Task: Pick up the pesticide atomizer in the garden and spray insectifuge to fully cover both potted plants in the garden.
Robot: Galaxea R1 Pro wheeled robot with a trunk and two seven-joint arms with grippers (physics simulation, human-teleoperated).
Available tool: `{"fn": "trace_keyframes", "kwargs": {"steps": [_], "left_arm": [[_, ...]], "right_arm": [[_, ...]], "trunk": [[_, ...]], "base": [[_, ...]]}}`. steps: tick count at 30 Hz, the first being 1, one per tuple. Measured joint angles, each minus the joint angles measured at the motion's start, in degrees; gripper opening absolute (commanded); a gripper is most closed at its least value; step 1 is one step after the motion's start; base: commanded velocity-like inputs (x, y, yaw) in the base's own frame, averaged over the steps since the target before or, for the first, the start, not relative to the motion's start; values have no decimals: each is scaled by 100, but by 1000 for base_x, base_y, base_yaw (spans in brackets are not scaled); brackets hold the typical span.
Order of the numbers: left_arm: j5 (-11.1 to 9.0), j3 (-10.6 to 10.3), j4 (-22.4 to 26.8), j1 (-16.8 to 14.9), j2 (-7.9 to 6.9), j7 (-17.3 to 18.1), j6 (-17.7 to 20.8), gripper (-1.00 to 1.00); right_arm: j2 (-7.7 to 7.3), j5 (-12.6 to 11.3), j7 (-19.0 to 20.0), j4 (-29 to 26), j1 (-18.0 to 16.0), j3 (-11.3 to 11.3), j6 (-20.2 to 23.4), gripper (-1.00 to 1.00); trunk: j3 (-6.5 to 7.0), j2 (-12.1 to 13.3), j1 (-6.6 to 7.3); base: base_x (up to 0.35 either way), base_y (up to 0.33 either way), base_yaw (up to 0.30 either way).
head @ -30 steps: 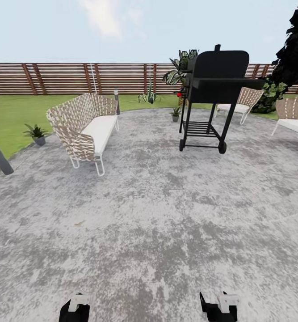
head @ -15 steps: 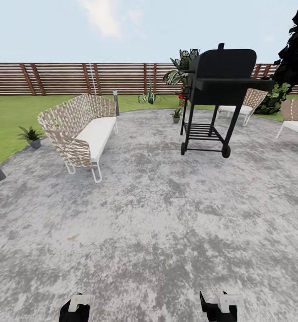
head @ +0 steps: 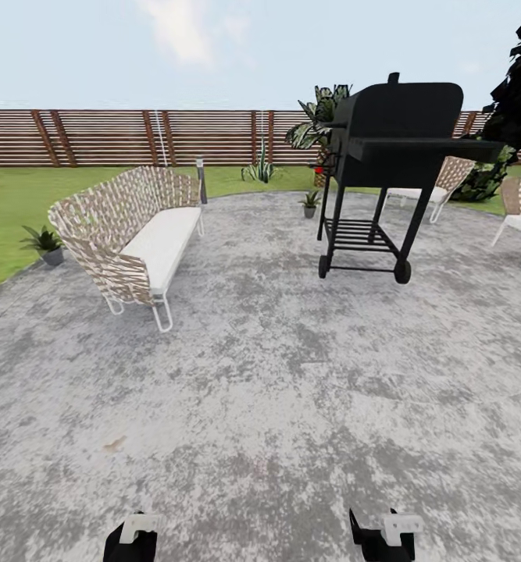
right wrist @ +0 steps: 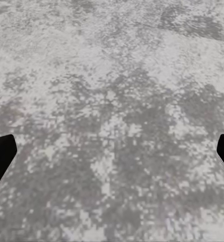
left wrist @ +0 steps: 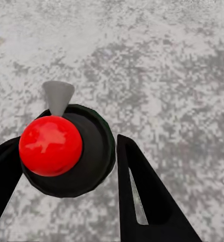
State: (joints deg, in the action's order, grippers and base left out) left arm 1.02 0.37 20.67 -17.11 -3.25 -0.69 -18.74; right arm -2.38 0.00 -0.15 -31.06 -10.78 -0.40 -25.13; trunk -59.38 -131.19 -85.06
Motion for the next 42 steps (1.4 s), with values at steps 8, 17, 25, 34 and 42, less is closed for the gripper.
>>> {"fn": "trace_keyframes", "kwargs": {"steps": [8, 17, 25, 34, 42], "left_arm": [[0, 1, -3, 0, 0, 0, -2, -100], [0, 4, -2, 2, 0, 0, 3, -100], [0, 1, -3, 0, 0, 0, -2, -100], [0, 1, 2, 0, 0, 0, -5, -100], [0, -2, 2, 1, 0, 0, -5, -100]], "right_arm": [[0, 7, -1, 0, 0, 6, -1, 100], [0, 7, -1, 0, 0, 8, 0, 100], [0, 7, 1, 0, 0, 8, 3, 100], [0, 7, 5, 0, 0, 8, 0, 100], [0, 7, 7, 0, 0, 8, 1, 100]], "trunk": [[0, 0, 0], [0, 0, 0], [0, 0, 0], [0, 0, 0], [0, 0, 0]], "base": [[339, 0, 0], [339, 0, 0], [339, 0, 0], [339, 0, 0], [339, 0, 0]]}}
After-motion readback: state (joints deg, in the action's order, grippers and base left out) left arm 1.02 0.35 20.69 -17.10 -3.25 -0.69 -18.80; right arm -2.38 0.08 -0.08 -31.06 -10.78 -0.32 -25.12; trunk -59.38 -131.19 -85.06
